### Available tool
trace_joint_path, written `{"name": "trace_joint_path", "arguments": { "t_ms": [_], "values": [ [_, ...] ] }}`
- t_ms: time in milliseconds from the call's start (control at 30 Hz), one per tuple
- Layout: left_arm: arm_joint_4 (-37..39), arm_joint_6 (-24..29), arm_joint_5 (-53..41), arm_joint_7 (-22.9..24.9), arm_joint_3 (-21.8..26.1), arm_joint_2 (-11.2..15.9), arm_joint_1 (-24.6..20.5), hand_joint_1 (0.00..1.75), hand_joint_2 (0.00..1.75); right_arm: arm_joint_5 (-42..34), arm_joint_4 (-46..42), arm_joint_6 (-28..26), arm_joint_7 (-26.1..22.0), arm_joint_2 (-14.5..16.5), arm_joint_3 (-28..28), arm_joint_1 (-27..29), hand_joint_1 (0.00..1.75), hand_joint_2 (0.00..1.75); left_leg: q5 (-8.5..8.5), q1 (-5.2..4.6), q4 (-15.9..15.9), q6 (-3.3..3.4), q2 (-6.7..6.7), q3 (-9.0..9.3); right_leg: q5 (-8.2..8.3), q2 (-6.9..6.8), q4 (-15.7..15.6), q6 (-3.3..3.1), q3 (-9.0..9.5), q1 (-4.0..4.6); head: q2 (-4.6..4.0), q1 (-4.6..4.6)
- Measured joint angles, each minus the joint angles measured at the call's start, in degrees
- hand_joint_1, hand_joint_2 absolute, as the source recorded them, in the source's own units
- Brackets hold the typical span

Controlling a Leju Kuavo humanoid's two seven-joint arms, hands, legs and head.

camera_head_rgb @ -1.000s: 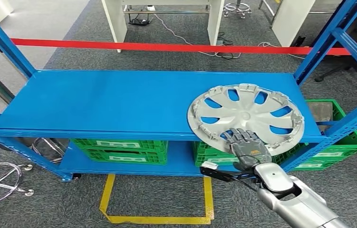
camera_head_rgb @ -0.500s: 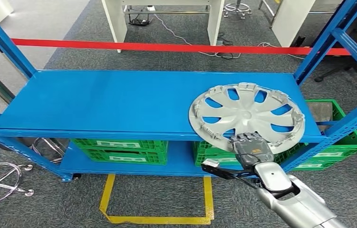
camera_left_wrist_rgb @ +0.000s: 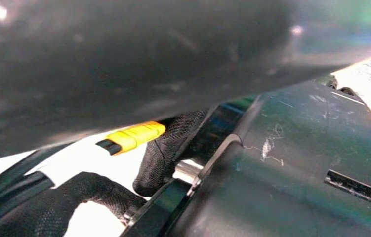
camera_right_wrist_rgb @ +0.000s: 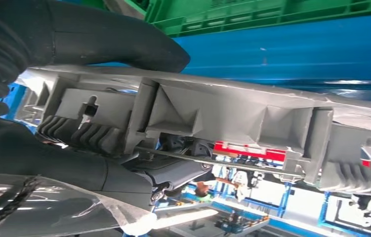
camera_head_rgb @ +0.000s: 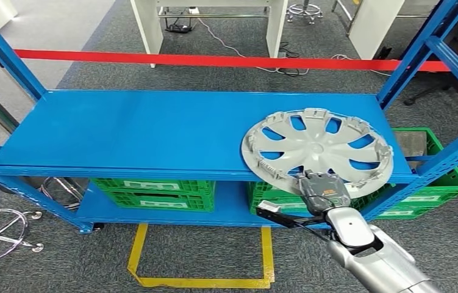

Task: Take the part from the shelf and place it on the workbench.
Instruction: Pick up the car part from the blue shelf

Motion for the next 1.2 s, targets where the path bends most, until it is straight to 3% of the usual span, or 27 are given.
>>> {"name": "trace_joint_path", "arguments": {
  "t_ms": [167,300,433,600,733,900,1033,1200],
  "values": [
    [0.00,-0.07,0.43,-0.54,-0.11,-0.06,-0.04,0.00,0.00,-1.02,-0.07,-3.23,-1.84,0.20,-0.03,0.22,1.75,1.75,0.00,0.00,0.00,0.00,0.00,0.00,0.00,0.00,0.00,0.00,0.01,0.00,0.00,0.01],
    [0.01,-0.02,0.69,-0.72,-0.75,0.03,-0.25,0.00,0.00,-1.49,-2.36,-11.56,-5.98,0.25,0.01,1.41,1.75,1.75,0.00,-0.02,0.00,0.00,0.01,-0.05,0.00,0.03,0.01,0.00,-0.01,-0.01,0.00,0.02],
    [0.17,-0.84,0.15,-1.61,-1.26,0.07,-0.59,0.00,0.00,-0.39,-7.75,-19.91,-10.46,0.24,0.37,1.79,1.75,1.75,0.00,-0.02,0.00,0.00,0.03,-0.08,0.01,0.06,0.02,0.00,-0.06,-0.01,0.00,0.01],
    [0.90,-2.15,-0.80,-2.36,-1.47,0.04,-1.04,0.00,0.00,-0.23,-18.49,-26.47,-16.79,0.24,1.22,1.07,1.75,1.75,0.01,0.00,0.00,-0.01,0.02,-0.09,0.00,0.00,0.04,0.00,-0.08,0.00,0.00,0.00],
    [1.61,-3.19,-1.77,-2.42,-1.44,-0.03,-1.35,0.00,0.00,-1.53,-27.73,-27.23,-25.13,0.80,0.83,0.86,1.75,1.75,0.00,0.01,-0.02,-0.01,0.02,-0.09,-0.02,0.01,0.04,-0.02,-0.08,0.01,0.00,0.01],
    [2.11,-3.71,-2.38,-2.41,-1.37,-0.14,-1.60,0.00,0.00,-2.58,-33.99,-27.32,-29.55,1.82,0.15,1.05,1.75,1.75,0.01,0.01,-0.03,-0.01,0.02,-0.08,-0.02,-0.02,0.03,-0.02,-0.09,0.00,0.00,0.01],
    [2.69,-4.66,-3.33,-2.35,-1.00,-0.23,-1.64,0.00,0.00,-4.99,-37.33,-27.33,-36.46,3.73,-1.68,2.09,1.75,1.75,0.04,0.00,-0.02,-0.02,0.02,-0.08,0.02,0.03,0.03,-0.01,-0.08,-0.01,0.00,0.02],
    [3.15,-5.32,-4.55,-2.21,-0.20,-0.31,-1.74,0.00,0.00,-6.22,-40.48,-27.33,-38.98,4.92,-2.09,2.55,1.75,1.75,0.05,0.00,-0.01,-0.01,0.02,-0.07,0.03,0.01,0.03,-0.01,-0.07,-0.01,0.00,0.01]
  ]
}}
